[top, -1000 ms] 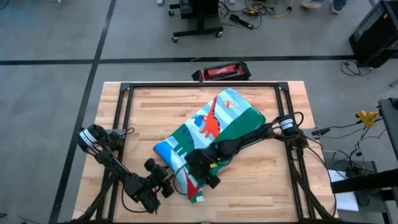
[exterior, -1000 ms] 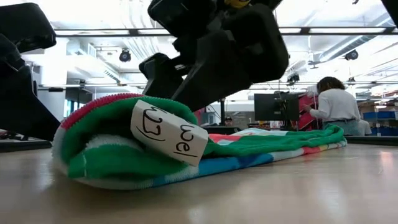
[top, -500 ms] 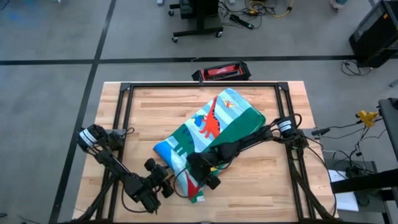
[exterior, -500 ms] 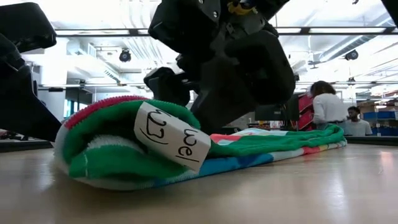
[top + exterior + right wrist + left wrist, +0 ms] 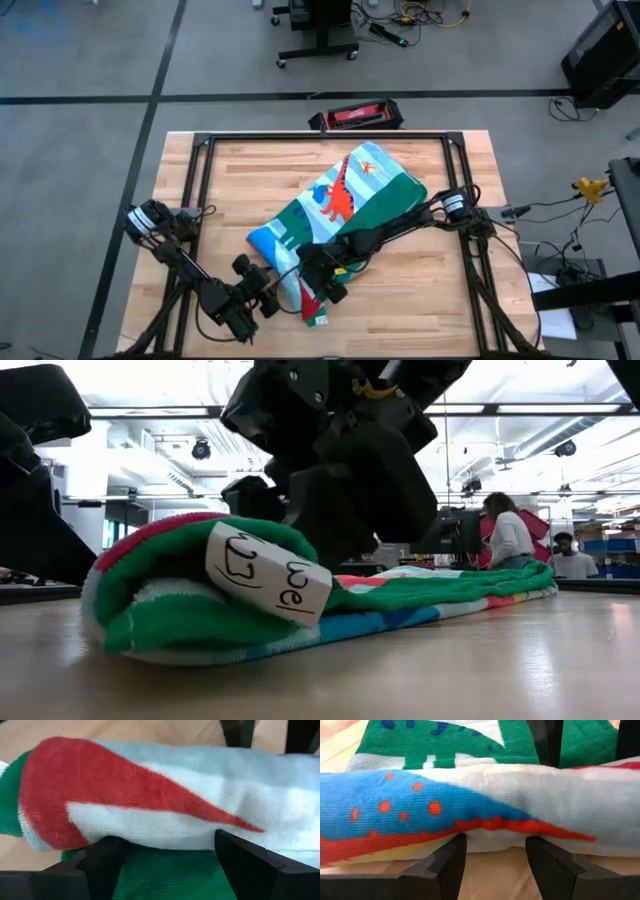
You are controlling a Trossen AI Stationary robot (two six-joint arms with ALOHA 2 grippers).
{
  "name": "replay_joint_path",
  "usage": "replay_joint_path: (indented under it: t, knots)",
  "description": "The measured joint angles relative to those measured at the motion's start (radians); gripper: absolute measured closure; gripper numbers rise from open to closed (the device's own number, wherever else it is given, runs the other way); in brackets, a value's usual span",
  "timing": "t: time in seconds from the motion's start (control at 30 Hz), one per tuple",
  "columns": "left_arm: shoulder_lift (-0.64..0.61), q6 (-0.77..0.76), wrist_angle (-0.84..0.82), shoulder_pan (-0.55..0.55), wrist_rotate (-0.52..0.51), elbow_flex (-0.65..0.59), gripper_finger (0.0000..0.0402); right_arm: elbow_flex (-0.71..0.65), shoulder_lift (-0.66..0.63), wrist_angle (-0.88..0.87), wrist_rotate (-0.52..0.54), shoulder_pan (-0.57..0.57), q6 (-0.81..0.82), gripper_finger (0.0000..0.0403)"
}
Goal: Roll towel
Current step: Roll the multi-color dinosaur print towel
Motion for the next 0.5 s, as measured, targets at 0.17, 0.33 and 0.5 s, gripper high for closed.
replay_joint_path:
  t: [0.17, 0.33, 0.5]
  knots:
    - [0.000, 0.001, 0.000, 0.000, 0.000, 0.000, 0.0212, 0.000, -0.033, -0.049, 0.000, -0.005, -0.029, 0.0112]
    - [0.000, 0.002, -0.001, 0.000, 0.000, 0.000, 0.0212, 0.001, -0.087, -0.102, 0.032, -0.013, -0.053, 0.0121]
    - [0.000, 0.002, -0.004, 0.000, 0.000, -0.001, 0.0212, -0.001, -0.072, -0.134, 0.052, -0.019, -0.040, 0.0125]
